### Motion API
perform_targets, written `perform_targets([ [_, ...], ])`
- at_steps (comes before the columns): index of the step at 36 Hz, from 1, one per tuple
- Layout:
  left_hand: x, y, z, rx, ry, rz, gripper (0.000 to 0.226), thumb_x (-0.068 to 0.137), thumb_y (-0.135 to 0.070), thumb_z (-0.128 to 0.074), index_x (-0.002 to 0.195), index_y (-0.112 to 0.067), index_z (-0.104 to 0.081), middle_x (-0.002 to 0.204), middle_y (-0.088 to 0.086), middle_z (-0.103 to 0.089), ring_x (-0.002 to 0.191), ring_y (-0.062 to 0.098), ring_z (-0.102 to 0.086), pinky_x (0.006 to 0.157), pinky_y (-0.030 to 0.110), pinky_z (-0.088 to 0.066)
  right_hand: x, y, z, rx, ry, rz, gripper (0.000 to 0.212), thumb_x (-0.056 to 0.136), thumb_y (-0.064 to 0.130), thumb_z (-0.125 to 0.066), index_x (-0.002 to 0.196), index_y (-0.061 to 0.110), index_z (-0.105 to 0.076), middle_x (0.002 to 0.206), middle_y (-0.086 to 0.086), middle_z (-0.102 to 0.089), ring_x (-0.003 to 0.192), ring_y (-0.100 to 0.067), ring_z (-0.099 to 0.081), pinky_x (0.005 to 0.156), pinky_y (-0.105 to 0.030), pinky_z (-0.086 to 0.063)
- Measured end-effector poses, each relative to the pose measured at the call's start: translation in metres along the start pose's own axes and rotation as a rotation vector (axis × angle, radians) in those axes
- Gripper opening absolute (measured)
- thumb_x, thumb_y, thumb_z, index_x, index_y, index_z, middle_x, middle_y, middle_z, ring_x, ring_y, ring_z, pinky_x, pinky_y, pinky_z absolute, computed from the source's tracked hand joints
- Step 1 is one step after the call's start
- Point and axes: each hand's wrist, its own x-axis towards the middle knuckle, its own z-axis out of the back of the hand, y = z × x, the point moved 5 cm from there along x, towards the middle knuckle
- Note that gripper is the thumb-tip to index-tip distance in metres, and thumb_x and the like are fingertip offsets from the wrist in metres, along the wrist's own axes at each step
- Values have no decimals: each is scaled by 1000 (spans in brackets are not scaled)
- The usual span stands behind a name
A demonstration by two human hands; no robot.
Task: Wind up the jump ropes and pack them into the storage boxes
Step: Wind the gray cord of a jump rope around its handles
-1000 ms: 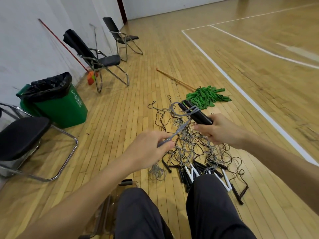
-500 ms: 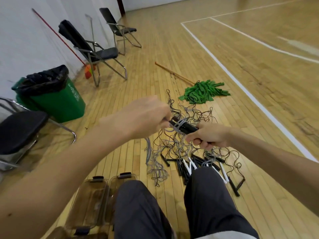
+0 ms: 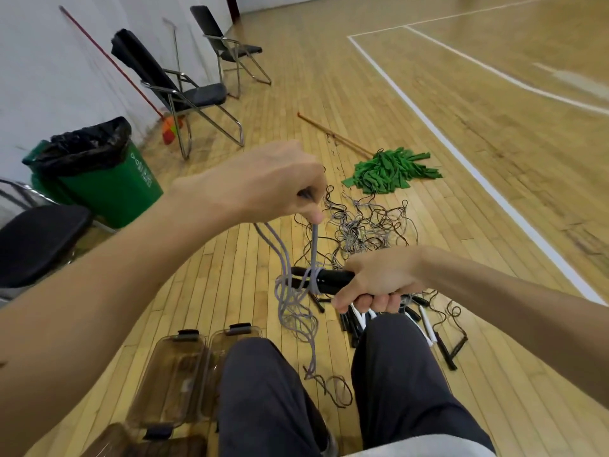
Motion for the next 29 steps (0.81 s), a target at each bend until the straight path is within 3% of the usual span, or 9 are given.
perform_targets([
  [5,-3,16,-15,25,28,51,45,79,-57,-70,80,-12,-67,65,-13,-50,67,-1,-46,73,31,-49,-6,2,-11,-124,27,-19,15,98,18,-63,88,8,-58,58,3,-41,39,-8,-30,36,-17,-26],
  [13,-4,18,-38,4,56,108,63,63,-75,-64,68,-13,-57,56,-8,-47,55,3,-41,57,25,-41,-24,11,-30,-246,148,0,15,99,19,-63,89,9,-58,59,1,-40,41,-8,-30,37,-18,-25],
  [19,-3,16,-60,-198,82,155,61,56,-74,-71,64,-15,-56,54,-12,-44,56,2,-41,65,23,-41,-34,18,-39,-300,163,83,24,99,20,-64,78,12,-54,59,0,-40,44,-11,-31,40,-21,-26],
  [22,-4,17,-72,-321,76,176,64,52,-75,-70,66,-13,-61,57,-10,-48,57,4,-43,58,21,-38,-39,21,-42,-278,172,147,34,99,22,-64,66,19,-56,57,2,-43,45,-13,-33,41,-23,-28],
  [26,-3,16,-92,-548,93,211,55,57,-64,-81,68,-11,-68,56,-9,-51,53,3,-44,51,17,-34,-40,27,-44,-181,177,263,28,101,19,-61,80,1,-54,56,1,-42,45,-14,-30,40,-23,-24],
  [29,-5,21,-110,-677,114,254,49,62,-59,-82,70,-12,-69,54,-6,-51,50,4,-43,52,22,-36,-39,30,-43,-98,144,324,23,100,19,-63,82,8,-54,60,-1,-43,47,-15,-31,41,-22,-25],
])
